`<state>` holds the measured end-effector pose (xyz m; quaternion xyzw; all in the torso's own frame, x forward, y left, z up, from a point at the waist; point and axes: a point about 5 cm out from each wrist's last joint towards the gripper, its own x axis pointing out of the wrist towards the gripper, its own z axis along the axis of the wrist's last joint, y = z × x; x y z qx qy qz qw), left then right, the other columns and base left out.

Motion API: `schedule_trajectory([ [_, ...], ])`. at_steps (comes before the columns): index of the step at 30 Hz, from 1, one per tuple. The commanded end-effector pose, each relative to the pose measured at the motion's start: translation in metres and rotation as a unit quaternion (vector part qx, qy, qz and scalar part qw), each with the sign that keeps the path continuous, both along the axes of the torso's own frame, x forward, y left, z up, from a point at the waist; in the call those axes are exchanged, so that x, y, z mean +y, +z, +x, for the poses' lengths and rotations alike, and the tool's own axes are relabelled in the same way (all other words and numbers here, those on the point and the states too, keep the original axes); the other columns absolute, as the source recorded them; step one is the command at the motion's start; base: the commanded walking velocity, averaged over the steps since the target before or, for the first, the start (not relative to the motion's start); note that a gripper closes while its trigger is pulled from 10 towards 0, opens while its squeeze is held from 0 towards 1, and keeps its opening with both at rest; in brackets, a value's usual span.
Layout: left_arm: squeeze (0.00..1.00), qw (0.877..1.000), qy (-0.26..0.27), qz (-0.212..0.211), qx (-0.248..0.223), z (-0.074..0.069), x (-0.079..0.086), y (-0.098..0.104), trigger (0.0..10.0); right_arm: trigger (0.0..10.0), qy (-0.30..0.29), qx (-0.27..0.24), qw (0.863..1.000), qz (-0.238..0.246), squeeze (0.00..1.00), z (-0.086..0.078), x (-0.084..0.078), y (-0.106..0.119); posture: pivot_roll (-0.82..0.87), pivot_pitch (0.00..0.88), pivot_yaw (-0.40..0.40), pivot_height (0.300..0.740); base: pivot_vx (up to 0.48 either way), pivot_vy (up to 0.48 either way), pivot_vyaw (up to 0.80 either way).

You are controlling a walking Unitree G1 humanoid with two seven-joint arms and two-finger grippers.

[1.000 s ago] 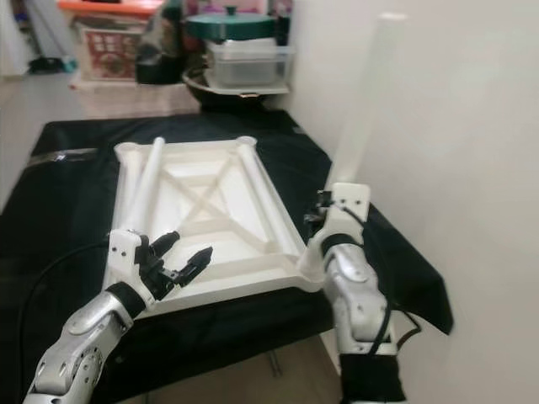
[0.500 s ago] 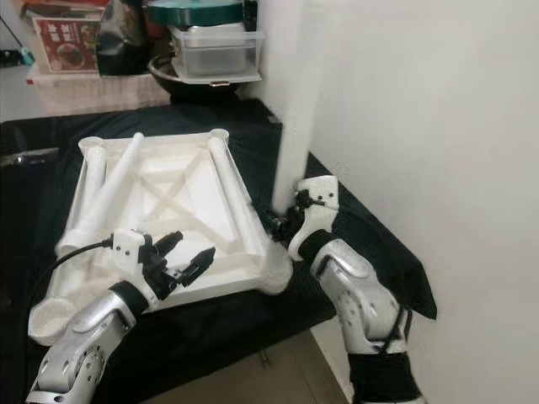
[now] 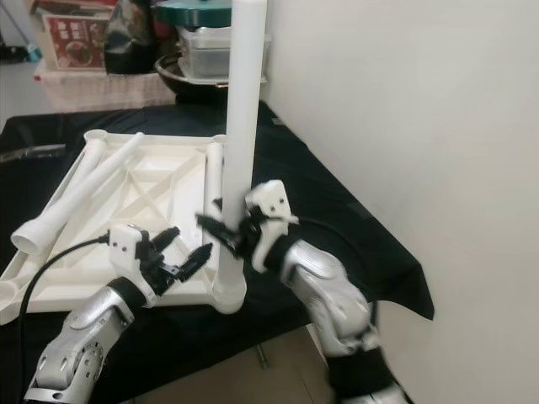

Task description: Building children table

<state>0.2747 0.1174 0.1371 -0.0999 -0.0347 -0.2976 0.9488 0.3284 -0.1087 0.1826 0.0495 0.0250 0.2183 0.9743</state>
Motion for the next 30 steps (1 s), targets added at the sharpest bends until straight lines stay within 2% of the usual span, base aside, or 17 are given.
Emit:
schedule_trajectory([
  [1, 0.0, 1.0, 0.003, -0.001, 0.005, -0.001, 0.003, -0.001, 10.0, 0.0, -0.199, 0.139, 0.97, -0.03, 0.0, 0.002, -0.053, -0.056, 0.04, 0.0, -0.097, 0.74, 0.0, 0.0, 0.0],
  [4, 0.0, 1.0, 0.002, -0.002, 0.005, -0.001, 0.003, -0.001, 10.0, 0.0, -0.272, 0.15, 0.95, -0.026, 0.0, -0.003, -0.068, -0.06, 0.04, 0.0, -0.097, 0.74, 0.0, 0.0, 0.0],
  [8, 0.0, 1.0, 0.002, -0.002, 0.005, -0.001, 0.003, -0.001, 10.0, 0.0, -0.261, 0.148, 0.953, -0.035, 0.0, -0.007, -0.064, -0.059, 0.04, 0.0, -0.092, 0.74, 0.0, 0.0, 0.0],
  [9, 0.0, 1.0, 0.002, -0.001, 0.005, -0.001, 0.003, -0.001, 10.0, 5.5, -0.236, 0.139, 0.961, -0.044, 0.0, -0.011, -0.054, -0.055, 0.04, 0.0, -0.088, 0.74, 0.0, 0.0, 0.0],
  [10, 0.0, 1.0, 0.001, -0.001, 0.006, -0.001, 0.003, -0.002, 10.0, 10.0, -0.192, 0.119, 0.973, -0.05, 0.0, -0.014, -0.04, -0.049, 0.04, 0.0, -0.088, 0.74, 0.0, 0.0, 0.0],
  [11, 0.0, 1.0, 0.001, -0.001, 0.006, -0.001, 0.003, -0.002, 10.0, 10.0, -0.102, 0.089, 0.991, -0.016, 0.0, -0.02, -0.016, -0.037, 0.03, 0.0, -0.086, 0.74, 0.0, 0.0, 0.0],
  [12, 0.0, 1.0, 0.001, -0.001, 0.006, -0.001, 0.003, -0.002, 10.0, 10.0, -0.102, 0.089, 0.991, -0.016, 0.0, -0.02, -0.016, -0.037, 0.03, 0.0, -0.086, 0.74, 0.0, 0.0, 0.0],
  [13, 0.0, 1.0, 0.001, -0.001, 0.006, 0.0, 0.003, -0.002, 10.0, 10.0, -0.074, 0.071, 0.995, 0.006, 1.0, -0.021, -0.013, -0.031, 0.03, 0.0, -0.086, 0.74, 0.0, 0.0, 0.0],
  [17, 0.0, 1.0, 0.0, -0.001, 0.006, 0.0, 0.003, -0.002, 10.0, 10.0, -0.054, 0.059, 0.997, 0.016, 1.0, -0.019, -0.011, -0.026, 0.03, 0.0, -0.088, 0.74, 0.0, 0.0, 0.0],
  [18, 0.0, 1.0, 0.001, -0.001, 0.006, 0.0, 0.003, -0.002, 10.0, 10.0, -0.015, 0.042, 0.999, 0.03, 0.8, -0.017, -0.009, -0.017, 0.04, 0.0, -0.09, 0.74, 0.0, 0.0, 0.0],
  [20, 0.0, 1.0, 0.001, -0.001, 0.006, 0.0, 0.003, -0.002, 10.0, 10.0, -0.015, 0.042, 0.999, 0.03, 0.8, -0.017, -0.009, -0.017, 0.04, 0.0, -0.09, 0.74, 0.0, 0.0, 0.0],
  [21, 0.0, 1.0, 0.001, -0.001, 0.006, 0.0, 0.003, -0.002, 10.0, 10.0, 0.044, 0.017, 0.998, 0.043, 0.0, -0.019, -0.007, -0.006, 0.03, 0.0, -0.089, 0.74, 0.0, 0.0, 0.0],
  [24, 0.0, 1.0, 0.001, -0.001, 0.006, 0.0, 0.003, -0.002, 10.0, 10.0, 0.044, 0.017, 0.998, 0.043, 0.0, -0.019, -0.007, -0.006, 0.03, 0.0, -0.089, 0.74, 0.0, 0.0, 0.0],
  [25, 0.0, 1.0, 0.001, -0.001, 0.005, 0.0, 0.004, -0.002, 10.0, 10.0, 0.119, -0.009, 0.991, 0.053, 0.0, -0.024, -0.006, 0.003, 0.03, 0.0, -0.09, 0.74, 0.0, 0.0, 0.0],
  [26, 0.0, 1.0, 0.001, -0.001, 0.005, 0.0, 0.004, -0.002, 10.0, 10.0, 0.119, -0.009, 0.991, 0.053, 0.0, -0.024, -0.006, 0.003, 0.03, 0.0, -0.09, 0.74, 0.0, 0.0, 0.0],
  [29, 0.0, 1.0, 0.002, -0.001, 0.005, 0.0, 0.004, -0.001, 10.0, 10.0, 0.234, -0.03, 0.971, 0.043, 0.0, -0.039, -0.004, 0.004, 0.04, 0.0, -0.098, 0.74, 0.0, 0.0, 0.0],
  [30, 0.0, 1.0, 0.002, -0.001, 0.004, 0.0, 0.004, -0.001, 10.0, 8.7, 0.257, -0.029, 0.965, 0.038, 0.0, -0.044, -0.002, 0.001, 0.05, 0.0, -0.1, 0.74, 0.0, 0.0, 0.0],
])
